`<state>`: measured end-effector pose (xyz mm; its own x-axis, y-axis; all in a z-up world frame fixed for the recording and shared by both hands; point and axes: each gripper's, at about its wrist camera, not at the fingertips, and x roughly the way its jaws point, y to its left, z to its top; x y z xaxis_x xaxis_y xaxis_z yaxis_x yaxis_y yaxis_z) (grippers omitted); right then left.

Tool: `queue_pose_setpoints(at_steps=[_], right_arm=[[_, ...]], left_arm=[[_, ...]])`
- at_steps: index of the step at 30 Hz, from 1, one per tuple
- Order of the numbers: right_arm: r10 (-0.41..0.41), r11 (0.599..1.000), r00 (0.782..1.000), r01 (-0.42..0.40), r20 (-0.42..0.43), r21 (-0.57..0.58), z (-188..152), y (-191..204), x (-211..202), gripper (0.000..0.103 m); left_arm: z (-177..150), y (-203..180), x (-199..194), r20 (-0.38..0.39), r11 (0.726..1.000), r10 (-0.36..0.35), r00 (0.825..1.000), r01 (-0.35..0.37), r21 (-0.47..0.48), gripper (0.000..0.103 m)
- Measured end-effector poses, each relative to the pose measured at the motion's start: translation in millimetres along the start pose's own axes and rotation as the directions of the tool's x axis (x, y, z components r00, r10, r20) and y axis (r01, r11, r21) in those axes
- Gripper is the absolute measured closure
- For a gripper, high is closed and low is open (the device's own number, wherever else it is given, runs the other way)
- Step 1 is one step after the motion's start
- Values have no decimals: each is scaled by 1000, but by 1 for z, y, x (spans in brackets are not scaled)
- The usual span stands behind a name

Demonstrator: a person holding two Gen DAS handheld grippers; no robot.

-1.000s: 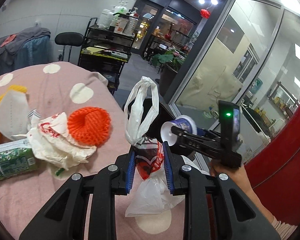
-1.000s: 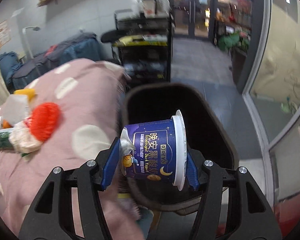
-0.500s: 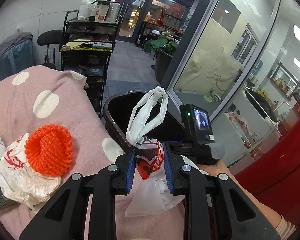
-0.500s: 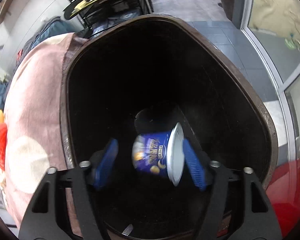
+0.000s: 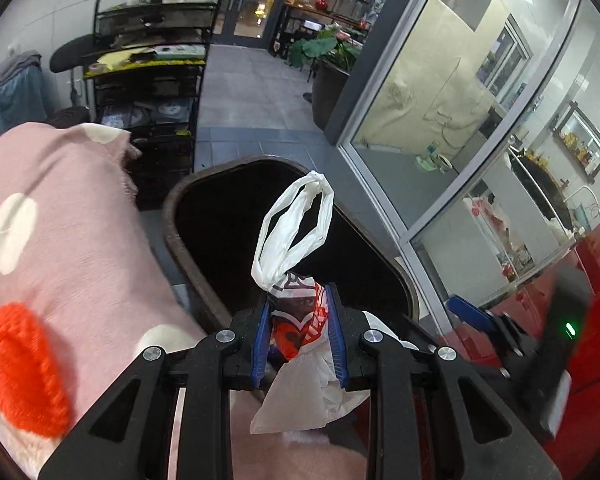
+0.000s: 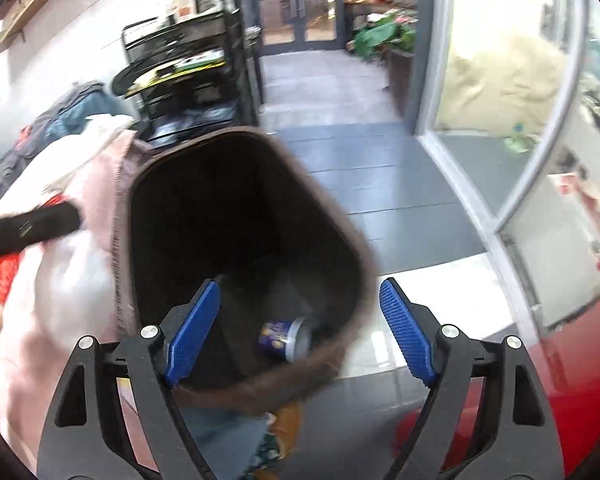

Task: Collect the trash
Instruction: 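Lower the plastic bag into the bin and open the left tool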

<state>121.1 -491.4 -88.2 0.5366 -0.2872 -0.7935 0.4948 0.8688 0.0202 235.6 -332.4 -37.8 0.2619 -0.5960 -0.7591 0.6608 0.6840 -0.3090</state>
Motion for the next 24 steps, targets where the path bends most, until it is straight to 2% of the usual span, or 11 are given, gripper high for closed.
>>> queue_pose_setpoints(at_steps=[4,6,9,13,14,16,17,18,21,24], right_arm=[[-39,999,999,40,35,-4,-16,-13,-25,20],[-34,999,998,34,47,-3,-24,-15,-36,15],[-34,999,997,34,73,3,-39,-25,-56,15],[-5,1000,997,3,78,29,-47,-29,-62,15],[1,999,997,-3,76,35,-49,-30,-64,15],[8,999,997,-12,78,43,-51,-30,-66,15],[11,999,997,-15,81,48,-51,-29,-66,15],[12,999,996,-16,85,50,-52,-30,-67,15],[19,998,996,-24,83,57,-53,-28,-67,15],[36,997,995,-41,89,59,-55,-29,-67,14]], left_arm=[[9,-9,27,-59,1000,4,998,-3,8,78],[11,-13,38,-77,1000,15,997,-13,22,78],[9,-18,49,-104,1000,11,995,-10,20,78],[9,-22,63,-138,1000,-2,990,4,17,74],[10,-22,65,-143,1000,0,990,3,25,70],[9,-25,70,-152,999,11,988,-4,45,54],[10,-26,71,-151,999,16,988,-9,50,40],[10,-28,71,-145,999,20,989,-12,53,33],[10,-31,71,-146,998,27,989,-17,64,24],[8,-33,62,-128,996,27,991,-17,82,24]])
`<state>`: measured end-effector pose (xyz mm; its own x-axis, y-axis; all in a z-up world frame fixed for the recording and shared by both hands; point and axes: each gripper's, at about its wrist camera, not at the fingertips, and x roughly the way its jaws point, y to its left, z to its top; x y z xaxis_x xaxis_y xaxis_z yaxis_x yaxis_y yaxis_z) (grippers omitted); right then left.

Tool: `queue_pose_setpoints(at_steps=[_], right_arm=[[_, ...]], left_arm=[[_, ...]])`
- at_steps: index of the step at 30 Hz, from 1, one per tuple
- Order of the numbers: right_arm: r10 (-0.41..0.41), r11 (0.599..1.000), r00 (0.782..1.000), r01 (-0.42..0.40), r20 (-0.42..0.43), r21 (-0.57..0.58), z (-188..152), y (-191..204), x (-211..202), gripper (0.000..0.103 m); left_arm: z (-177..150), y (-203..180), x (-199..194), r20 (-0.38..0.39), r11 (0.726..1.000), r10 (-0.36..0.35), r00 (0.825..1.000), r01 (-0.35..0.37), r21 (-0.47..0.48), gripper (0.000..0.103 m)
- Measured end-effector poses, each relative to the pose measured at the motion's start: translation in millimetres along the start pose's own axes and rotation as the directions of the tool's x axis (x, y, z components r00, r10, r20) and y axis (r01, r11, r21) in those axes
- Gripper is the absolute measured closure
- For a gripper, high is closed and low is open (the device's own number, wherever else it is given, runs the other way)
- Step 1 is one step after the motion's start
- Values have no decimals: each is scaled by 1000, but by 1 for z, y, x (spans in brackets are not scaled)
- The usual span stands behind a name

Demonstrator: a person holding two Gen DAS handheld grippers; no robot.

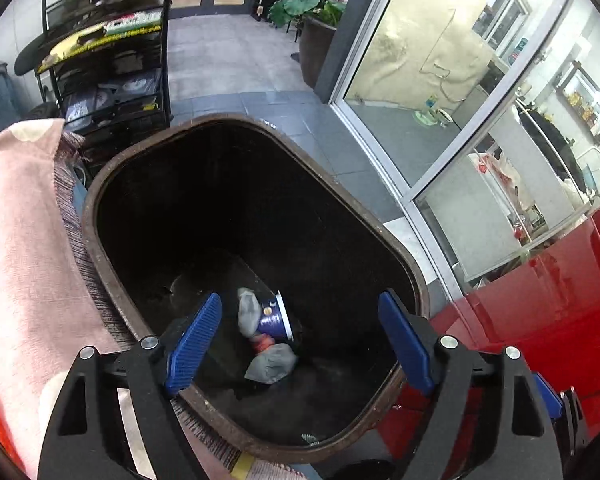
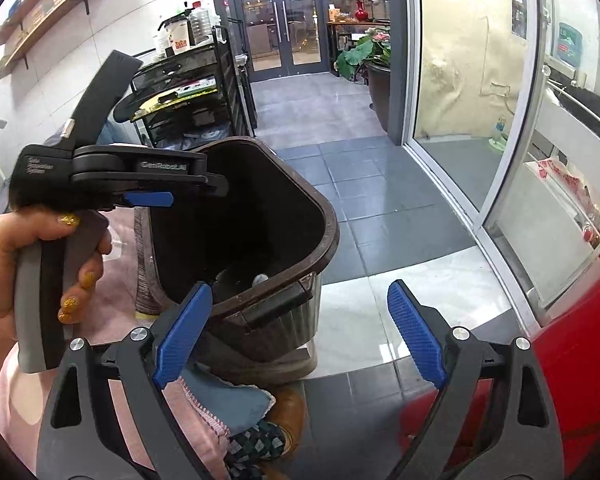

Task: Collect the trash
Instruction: 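Lower the plastic bag into the bin and open the left tool, then grasp the green drink carton with the left tool while the right tool grasps the orange mesh net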

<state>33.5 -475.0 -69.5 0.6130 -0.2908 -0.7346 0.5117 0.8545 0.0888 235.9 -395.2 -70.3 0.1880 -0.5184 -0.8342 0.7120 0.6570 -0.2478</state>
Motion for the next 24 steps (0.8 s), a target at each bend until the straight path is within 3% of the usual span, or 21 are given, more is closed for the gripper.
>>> queue_pose_setpoints(at_steps=[5,13,19,24], right_arm=[[24,1000,1000,-24,11,10,-4,2,-2,14],[78,997,997,-78,22,-5,-4,24,-5,13],[139,990,990,-138,16,-33,-5,45,-9,13],[186,980,983,-185,8,-75,-5,65,-14,13]], left_arm=[[-18,-2,-40,104,999,1,995,-7,54,18],[-68,11,-112,267,996,-37,963,16,82,10],[-96,33,-143,291,997,-70,954,55,60,9],[-115,55,-165,294,997,-50,955,32,65,9]])
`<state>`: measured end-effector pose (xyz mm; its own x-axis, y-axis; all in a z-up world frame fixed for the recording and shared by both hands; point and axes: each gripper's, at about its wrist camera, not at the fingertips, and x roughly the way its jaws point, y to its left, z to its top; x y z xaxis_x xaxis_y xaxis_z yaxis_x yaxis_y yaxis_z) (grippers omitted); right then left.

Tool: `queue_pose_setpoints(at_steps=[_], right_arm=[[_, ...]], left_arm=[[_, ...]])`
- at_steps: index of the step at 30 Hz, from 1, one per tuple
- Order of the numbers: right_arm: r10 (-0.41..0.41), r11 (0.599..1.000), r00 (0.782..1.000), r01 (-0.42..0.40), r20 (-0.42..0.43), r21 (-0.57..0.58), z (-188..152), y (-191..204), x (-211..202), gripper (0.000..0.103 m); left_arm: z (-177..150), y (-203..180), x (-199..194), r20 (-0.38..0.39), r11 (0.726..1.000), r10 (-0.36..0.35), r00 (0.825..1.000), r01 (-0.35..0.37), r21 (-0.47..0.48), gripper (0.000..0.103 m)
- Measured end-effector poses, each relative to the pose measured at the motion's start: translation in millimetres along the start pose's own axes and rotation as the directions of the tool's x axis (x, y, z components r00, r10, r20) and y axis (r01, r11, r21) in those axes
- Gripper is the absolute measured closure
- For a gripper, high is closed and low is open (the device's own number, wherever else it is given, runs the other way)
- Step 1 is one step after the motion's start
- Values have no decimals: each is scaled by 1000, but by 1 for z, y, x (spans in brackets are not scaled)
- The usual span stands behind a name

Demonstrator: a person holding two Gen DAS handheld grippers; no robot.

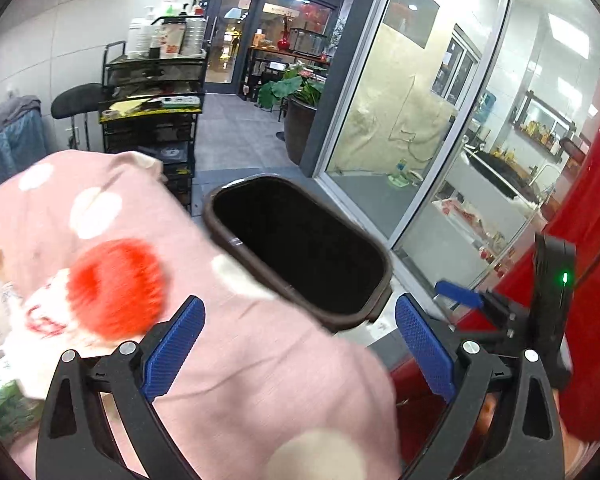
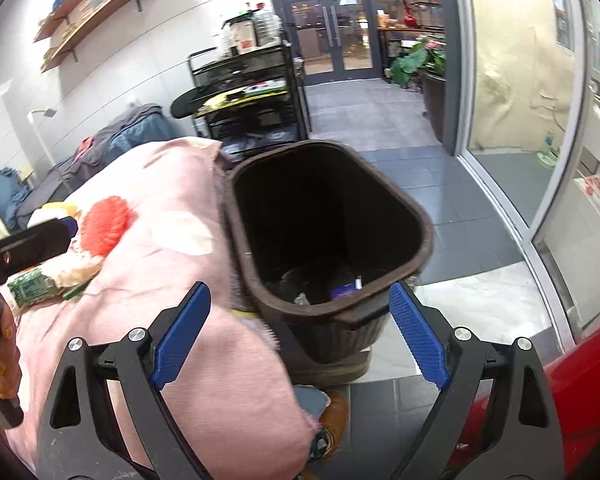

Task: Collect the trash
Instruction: 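Grasp the green drink carton with the left tool while the right tool grasps the orange mesh net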

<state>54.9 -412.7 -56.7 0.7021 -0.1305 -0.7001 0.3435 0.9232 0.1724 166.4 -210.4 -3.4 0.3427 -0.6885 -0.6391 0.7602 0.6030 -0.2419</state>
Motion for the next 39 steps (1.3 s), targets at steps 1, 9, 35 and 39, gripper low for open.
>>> queue_pose_setpoints(at_steps=[1,9,35,39], right_arm=[[10,1000,1000,-10,-1,-11,1,5,0,13],[119,989,992,-122,-31,-82,3,41,2,13],[238,947,962,-261,-136,-190,9,132,21,13],[248,940,957,-276,-153,-201,15,140,27,13]], left_arm=[[-3,7,-7,-3,1000,6,1000,-6,7,9],[-28,62,-52,-31,992,124,992,-124,-10,9],[-57,188,-21,-594,950,261,761,-92,299,28],[-60,193,-23,-566,956,249,786,-106,273,43]])
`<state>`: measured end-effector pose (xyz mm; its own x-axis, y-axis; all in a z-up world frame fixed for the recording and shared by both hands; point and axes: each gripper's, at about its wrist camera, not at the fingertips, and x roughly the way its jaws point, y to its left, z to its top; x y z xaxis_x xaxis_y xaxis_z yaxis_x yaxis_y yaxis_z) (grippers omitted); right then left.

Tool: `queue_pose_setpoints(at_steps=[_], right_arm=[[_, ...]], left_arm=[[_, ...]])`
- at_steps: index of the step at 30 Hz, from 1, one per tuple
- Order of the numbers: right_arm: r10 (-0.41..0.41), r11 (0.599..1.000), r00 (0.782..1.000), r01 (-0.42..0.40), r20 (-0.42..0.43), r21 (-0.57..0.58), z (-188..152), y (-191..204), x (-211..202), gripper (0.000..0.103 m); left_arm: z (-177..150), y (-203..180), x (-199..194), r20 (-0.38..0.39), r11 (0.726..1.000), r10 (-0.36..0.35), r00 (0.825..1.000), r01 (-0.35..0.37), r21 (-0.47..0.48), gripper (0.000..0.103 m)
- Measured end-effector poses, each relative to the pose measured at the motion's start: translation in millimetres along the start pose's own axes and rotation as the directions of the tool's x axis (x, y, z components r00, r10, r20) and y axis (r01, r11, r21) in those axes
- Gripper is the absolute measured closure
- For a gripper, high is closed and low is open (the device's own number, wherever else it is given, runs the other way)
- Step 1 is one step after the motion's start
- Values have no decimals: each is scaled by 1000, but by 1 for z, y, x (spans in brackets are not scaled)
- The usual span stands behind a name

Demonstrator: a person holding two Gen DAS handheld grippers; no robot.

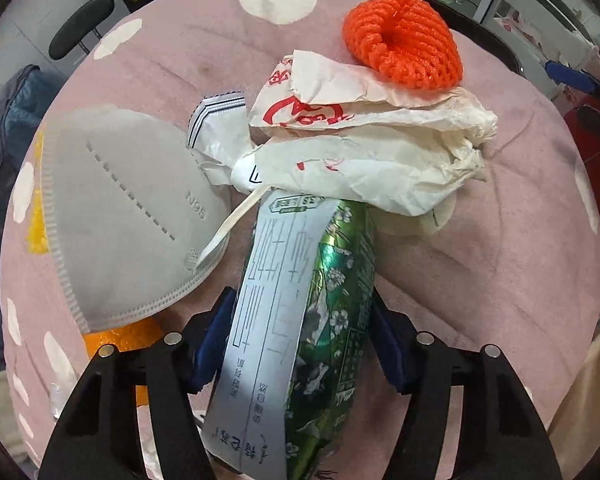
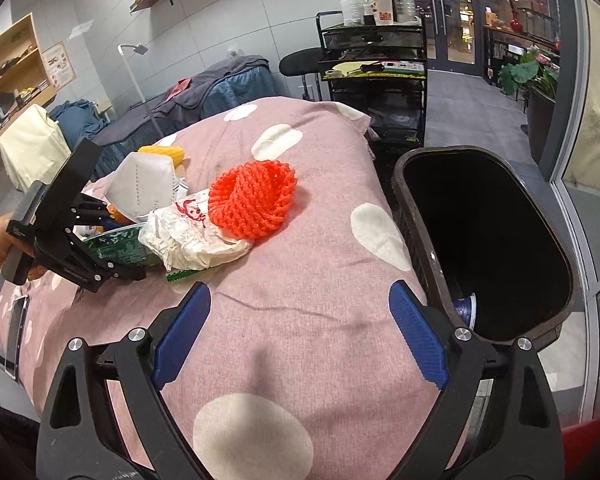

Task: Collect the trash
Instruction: 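Grasp the green drink carton with the left tool while the right tool grasps the orange mesh net, then drop the orange mesh net into the bin by opening the right tool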

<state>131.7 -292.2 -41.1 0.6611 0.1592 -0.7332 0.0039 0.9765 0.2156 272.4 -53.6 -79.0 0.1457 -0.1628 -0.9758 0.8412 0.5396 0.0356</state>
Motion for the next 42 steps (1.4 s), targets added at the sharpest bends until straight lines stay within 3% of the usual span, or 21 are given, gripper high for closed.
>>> queue_pose_setpoints(at_steps=[5,9,13,18,21,23,26,30,33,37,42], right_arm=[[3,999,1000,-4,-14,-46,11,11,11,13],[31,997,999,-33,-37,-71,23,20,25,13],[46,996,996,-51,-73,-73,42,29,46,13],[13,995,995,-23,-104,-96,62,38,72,15],[-2,993,991,-14,-131,-117,68,41,88,34],[-3,993,988,-15,-154,-118,69,41,98,55],[8,994,988,-25,-157,-106,67,39,102,71],[49,996,991,-57,-125,-64,62,30,91,76],[56,998,995,-59,-82,-39,60,23,76,77],[63,998,998,-63,-22,-1,55,10,49,77],[28,999,999,-29,47,23,47,-10,15,77]], left_arm=[[-20,-7,-10,98,998,33,995,-28,-54,44],[-43,-7,-27,222,991,-18,975,47,-129,45],[-67,-9,-42,325,971,-61,944,131,-198,45],[-84,-18,-59,447,944,-17,894,162,-288,45],[-89,-18,-63,508,909,-39,860,242,-340,45],[-94,-20,-62,511,896,-15,859,238,-374,46],[-101,-31,-67,530,898,11,848,225,-378,46],[-99,-35,-71,559,879,25,829,248,-407,46],[-91,-40,-76,592,884,66,803,228,-409,46],[-76,-48,-80,622,871,36,782,281,-404,49],[-57,-64,-82,653,875,21,757,302,-378,53]])
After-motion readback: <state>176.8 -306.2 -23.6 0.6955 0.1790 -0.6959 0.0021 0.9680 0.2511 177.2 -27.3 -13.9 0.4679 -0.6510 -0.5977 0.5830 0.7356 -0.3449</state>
